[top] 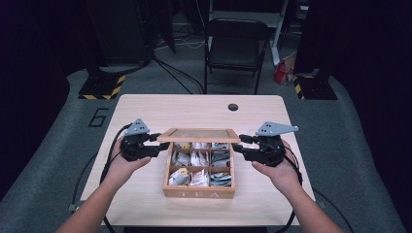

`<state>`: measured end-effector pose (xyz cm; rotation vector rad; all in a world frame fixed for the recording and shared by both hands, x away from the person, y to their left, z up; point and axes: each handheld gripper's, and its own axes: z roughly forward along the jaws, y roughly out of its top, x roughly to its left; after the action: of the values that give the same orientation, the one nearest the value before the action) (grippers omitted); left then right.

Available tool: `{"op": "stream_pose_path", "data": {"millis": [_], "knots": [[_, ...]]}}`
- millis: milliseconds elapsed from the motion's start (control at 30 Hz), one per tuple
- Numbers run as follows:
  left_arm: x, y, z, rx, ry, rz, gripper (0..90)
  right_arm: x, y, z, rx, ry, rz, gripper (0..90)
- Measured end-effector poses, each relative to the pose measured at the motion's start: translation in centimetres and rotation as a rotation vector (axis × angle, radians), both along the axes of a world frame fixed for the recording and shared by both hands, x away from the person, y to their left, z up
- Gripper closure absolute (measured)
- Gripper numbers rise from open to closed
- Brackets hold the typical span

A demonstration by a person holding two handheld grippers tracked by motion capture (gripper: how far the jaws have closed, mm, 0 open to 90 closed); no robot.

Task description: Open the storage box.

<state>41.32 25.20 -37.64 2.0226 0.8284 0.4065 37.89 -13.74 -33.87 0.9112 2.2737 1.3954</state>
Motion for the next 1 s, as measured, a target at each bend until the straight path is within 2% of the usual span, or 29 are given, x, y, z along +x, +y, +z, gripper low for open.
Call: {"op": "stream_pose_path", "data": {"millis": [67,133,267,300,400,533,733,1000], "knots": [[0.3,-0.2,-0.1,0.015,-0.013,0.011,50.6,0.1,0.0,0.0,0.002,-0.001,0.003,55.7],[0.5,-0.2,-0.2,0.001,-0.012,0.021,52.2,0.1,0.0,0.1,0.004,0.001,0.002,55.7],[0.7,-0.3,0.0,-0.008,-0.045,0.027,54.1,0.1,0.0,0.1,0.005,0.000,0.003,55.7],[0.7,-0.3,0.1,-0.014,-0.040,0.032,55.0,0.2,-0.1,0.1,0.006,0.000,0.004,55.6],[0.7,-0.5,0.2,0.009,-0.057,0.031,55.8,0.2,-0.1,0.1,0.017,0.002,-0.002,55.7],[0.8,-0.5,0.3,0.008,-0.049,0.033,56.1,0.4,-0.1,0.1,0.015,-0.001,0.000,55.1],[1.1,-0.4,0.5,0.006,-0.042,0.030,56.6,0.9,-0.1,-0.6,0.000,-0.004,-0.026,48.9],[1.9,-0.4,1.2,-0.011,-0.029,0.037,57.6,2.8,-0.4,-1.6,-0.031,-0.002,-0.054,49.0]]}}
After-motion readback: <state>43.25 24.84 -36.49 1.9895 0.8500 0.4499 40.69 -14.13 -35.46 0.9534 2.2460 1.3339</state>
